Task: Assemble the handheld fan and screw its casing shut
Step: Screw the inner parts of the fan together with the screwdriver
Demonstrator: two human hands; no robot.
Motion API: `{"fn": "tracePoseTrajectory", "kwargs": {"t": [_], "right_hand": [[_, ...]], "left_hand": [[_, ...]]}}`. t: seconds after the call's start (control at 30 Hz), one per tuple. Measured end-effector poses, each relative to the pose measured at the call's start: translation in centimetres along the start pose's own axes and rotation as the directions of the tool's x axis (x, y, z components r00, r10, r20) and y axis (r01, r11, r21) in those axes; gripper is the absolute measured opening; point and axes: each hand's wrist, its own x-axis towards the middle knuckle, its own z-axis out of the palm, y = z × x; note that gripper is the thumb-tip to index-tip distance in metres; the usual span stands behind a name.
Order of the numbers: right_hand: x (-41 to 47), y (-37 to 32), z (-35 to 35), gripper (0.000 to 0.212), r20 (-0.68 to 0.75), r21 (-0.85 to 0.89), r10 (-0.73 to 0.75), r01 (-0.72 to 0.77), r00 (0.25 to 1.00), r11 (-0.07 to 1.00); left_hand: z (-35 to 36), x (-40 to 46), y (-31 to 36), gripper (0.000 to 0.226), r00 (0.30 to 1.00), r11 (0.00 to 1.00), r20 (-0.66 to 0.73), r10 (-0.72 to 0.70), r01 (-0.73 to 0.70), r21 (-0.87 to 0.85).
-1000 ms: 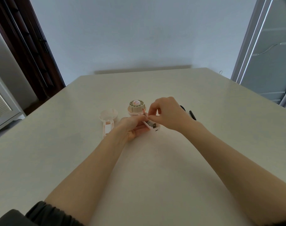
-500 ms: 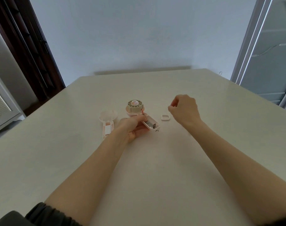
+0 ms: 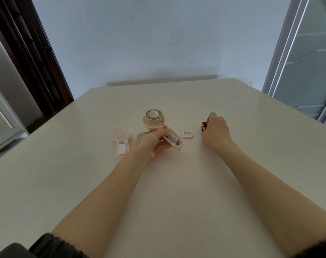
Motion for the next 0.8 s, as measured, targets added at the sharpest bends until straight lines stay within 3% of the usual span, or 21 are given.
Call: {"fn": "tracePoseTrajectory", "kwargs": {"t": [0.23, 0.43, 0.57, 0.7, 0.8], "right_hand": [[0.2, 0.3, -0.3, 0.028, 0.025, 0.097, 0.034, -0.036, 0.999, 0.995], [0.4, -0.8, -0.6, 0.051, 0.054, 0.451, 0.051, -0.07, 0.997, 0.89], [0.3, -1.3, -0.9, 0.028, 0.096, 0.597, 0.078, -0.12, 0.992, 0.793], [0.2, -1.3, -1.0, 0.024, 0.093, 0.657, 0.122, -0.153, 0.988, 0.738], [0.1, -1.2, -1.0, 0.021, 0.076, 0.686, 0.118, -0.138, 0.99, 0.714]], "left_hand": [[0.5, -0.1, 0.2, 0.011, 1.0, 1.0, -0.007, 0.005, -0.005, 0.001], [0.4, -0.2, 0.1, 0.011, 1.0, 1.0, -0.02, -0.006, 0.005, -0.018], [0.3, -0.4, 0.2, 0.011, 0.999, 1.0, -0.027, 0.026, -0.026, -0.002], [0.3, -0.5, 0.4, 0.011, 0.996, 0.996, -0.022, 0.084, -0.084, 0.024], [0.5, -0.6, 0.7, 0.016, 0.978, 0.973, -0.027, 0.205, -0.2, 0.119]]}}
